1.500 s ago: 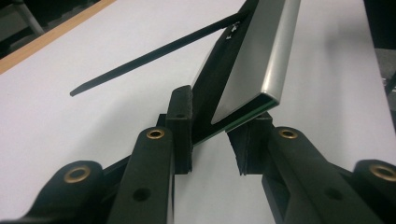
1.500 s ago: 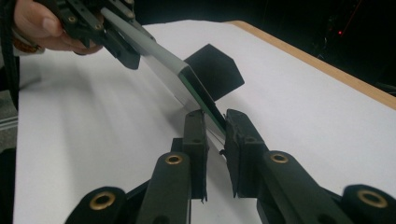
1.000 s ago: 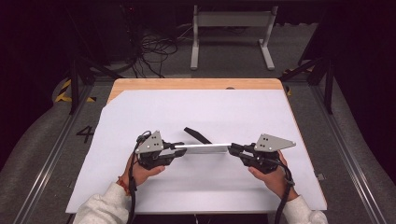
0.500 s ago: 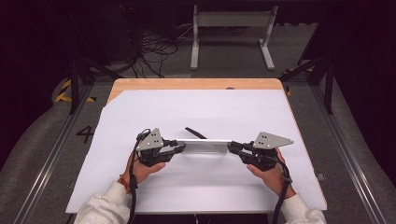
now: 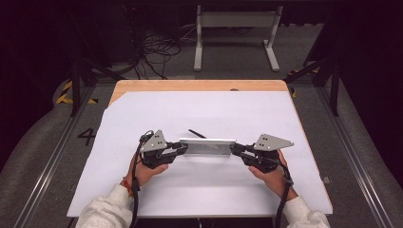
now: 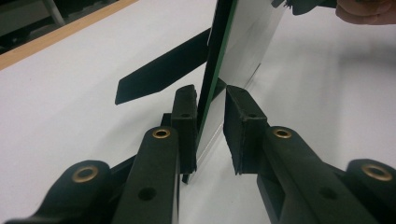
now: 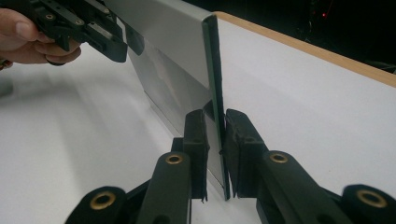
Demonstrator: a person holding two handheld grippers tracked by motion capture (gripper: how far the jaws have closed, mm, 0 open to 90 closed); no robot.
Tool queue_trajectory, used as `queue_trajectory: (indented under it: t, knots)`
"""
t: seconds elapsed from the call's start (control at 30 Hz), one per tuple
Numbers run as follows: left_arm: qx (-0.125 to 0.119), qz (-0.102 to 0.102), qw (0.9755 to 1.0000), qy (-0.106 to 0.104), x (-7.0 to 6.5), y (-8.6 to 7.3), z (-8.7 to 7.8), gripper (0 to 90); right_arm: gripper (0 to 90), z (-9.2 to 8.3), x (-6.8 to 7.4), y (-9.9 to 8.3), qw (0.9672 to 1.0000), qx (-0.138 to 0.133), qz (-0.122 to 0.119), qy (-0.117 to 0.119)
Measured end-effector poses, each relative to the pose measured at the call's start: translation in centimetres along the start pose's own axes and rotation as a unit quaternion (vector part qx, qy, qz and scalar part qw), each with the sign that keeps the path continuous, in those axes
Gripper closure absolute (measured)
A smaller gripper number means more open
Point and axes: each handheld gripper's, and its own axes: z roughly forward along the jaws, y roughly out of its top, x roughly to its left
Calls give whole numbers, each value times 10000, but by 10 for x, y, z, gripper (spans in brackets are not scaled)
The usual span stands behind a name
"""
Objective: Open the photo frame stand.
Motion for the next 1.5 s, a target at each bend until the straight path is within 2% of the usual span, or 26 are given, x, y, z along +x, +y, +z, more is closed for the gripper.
queue_trajectory:
  t: [0.33, 0.47, 0.6, 1.13, 1.5]
  knots:
    - [129, 57, 9999, 57, 0, -2, 4, 754, 792, 4, 0, -3, 10000, 29, 38, -30]
    - [117, 37, 9999, 11, 2, -5, 5, 756, 796, 5, -1, -4, 10000, 37, 41, -55]
    - [194, 56, 9998, 72, 2, -7, 9, 758, 797, 7, -2, -7, 9999, 90, 85, -51]
    - [180, 23, 9997, 184, 5, -8, 13, 761, 788, 16, -6, -11, 9996, 119, 207, -115]
    - [167, 0, 9997, 178, 5, -8, 14, 760, 787, 18, -7, -11, 9996, 134, 201, -141]
